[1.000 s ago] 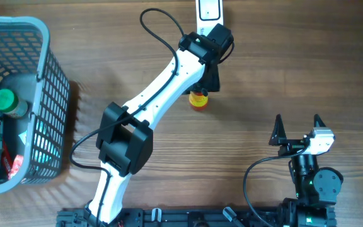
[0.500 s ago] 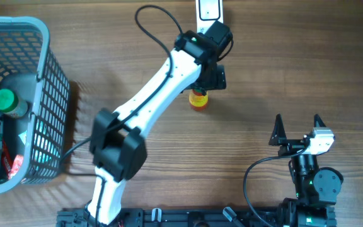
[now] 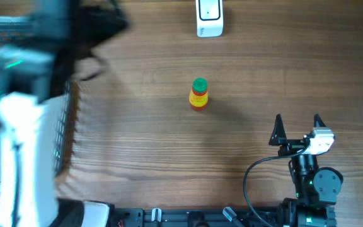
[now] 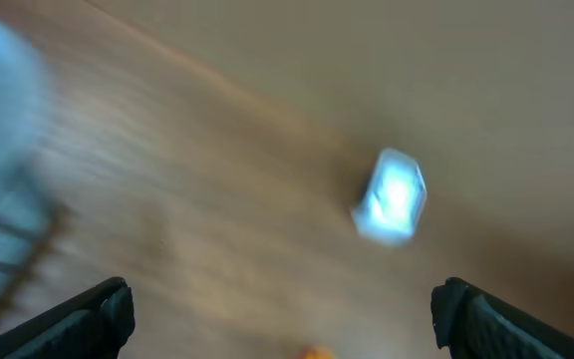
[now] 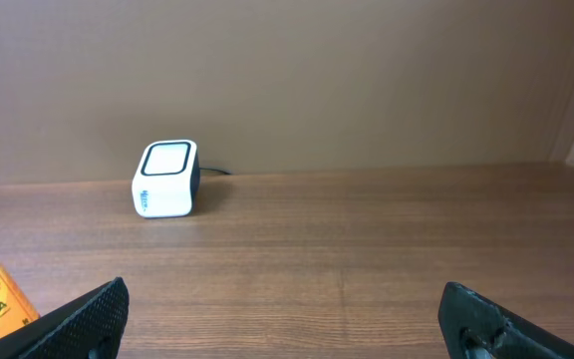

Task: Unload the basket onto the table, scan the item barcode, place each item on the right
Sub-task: 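Carry the bottle past the scanner and stand it upright on table, then reach the left gripper into the basket and grasp the green-lidded jar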

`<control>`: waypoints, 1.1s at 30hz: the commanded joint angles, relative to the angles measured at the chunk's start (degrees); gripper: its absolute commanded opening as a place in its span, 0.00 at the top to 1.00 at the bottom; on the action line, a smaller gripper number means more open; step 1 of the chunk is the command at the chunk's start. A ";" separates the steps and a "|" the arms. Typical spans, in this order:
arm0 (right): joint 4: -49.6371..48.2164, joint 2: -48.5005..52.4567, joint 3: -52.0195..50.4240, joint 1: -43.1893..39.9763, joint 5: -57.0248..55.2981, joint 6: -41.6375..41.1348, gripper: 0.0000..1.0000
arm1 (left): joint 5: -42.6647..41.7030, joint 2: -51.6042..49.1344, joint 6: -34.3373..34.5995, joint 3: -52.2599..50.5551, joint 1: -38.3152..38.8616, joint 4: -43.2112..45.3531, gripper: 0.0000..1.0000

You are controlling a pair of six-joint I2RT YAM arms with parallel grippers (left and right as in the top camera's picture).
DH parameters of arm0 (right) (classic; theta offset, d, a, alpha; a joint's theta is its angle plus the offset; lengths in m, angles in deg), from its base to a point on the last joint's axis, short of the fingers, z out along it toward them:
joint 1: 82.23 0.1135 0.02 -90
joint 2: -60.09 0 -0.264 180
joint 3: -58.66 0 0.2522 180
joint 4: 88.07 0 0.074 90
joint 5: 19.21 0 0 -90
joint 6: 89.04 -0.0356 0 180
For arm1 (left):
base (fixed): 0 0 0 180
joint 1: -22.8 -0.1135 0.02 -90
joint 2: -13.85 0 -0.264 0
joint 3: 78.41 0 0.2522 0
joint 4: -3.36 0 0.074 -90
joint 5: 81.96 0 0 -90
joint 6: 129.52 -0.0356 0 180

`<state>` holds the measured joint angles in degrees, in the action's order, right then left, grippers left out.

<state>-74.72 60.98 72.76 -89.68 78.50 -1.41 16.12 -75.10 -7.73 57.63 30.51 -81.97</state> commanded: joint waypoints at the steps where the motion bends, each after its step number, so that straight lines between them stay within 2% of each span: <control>1: -0.13 -0.35 -0.04 -0.15 0.28 -0.63 0.00 | 0.44 2.97 2.36 1.16 -17.05 -5.31 0.00; 4: -0.13 -0.35 -0.02 -0.15 0.28 -0.66 0.00 | -3.91 0.79 3.58 0.72 -32.87 -11.76 0.00; 6: -0.13 -0.35 -0.04 -0.15 0.28 -0.63 0.00 | -7.98 -1.44 3.58 -0.61 -40.37 -13.97 0.00; 9: -0.13 -0.35 -0.02 -0.15 0.28 -0.63 0.00 | -13.22 -4.98 3.67 -5.09 -47.08 -14.69 0.00; 12: -0.13 -0.35 -0.04 -0.15 0.28 -0.63 0.00 | -13.40 -7.63 5.81 -11.89 -47.82 -11.41 0.00; 15: -0.13 -0.35 -0.04 -0.15 0.28 -0.66 0.00 | -13.16 -9.25 7.72 -22.71 -47.74 -0.22 0.00; 18: -0.13 -0.35 -0.02 -0.15 0.28 -0.66 0.00 | -12.79 -9.94 7.69 -28.44 -47.74 7.13 0.00; 23: -0.13 -0.35 -0.04 -0.15 0.28 -0.63 0.00 | -10.93 -14.49 7.67 -31.17 -47.74 13.14 0.00; 27: -0.13 -0.35 -0.02 -0.15 0.28 -0.66 0.00 | -5.92 -18.21 7.69 -31.17 -47.74 17.16 0.00; 33: -0.13 -0.35 -0.04 -0.15 0.28 -0.66 0.00 | -5.57 -22.99 7.67 -31.17 -47.74 20.72 0.00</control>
<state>-74.69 60.98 72.76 -89.68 78.50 -1.41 8.84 -95.38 -0.60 26.87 -17.19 -62.93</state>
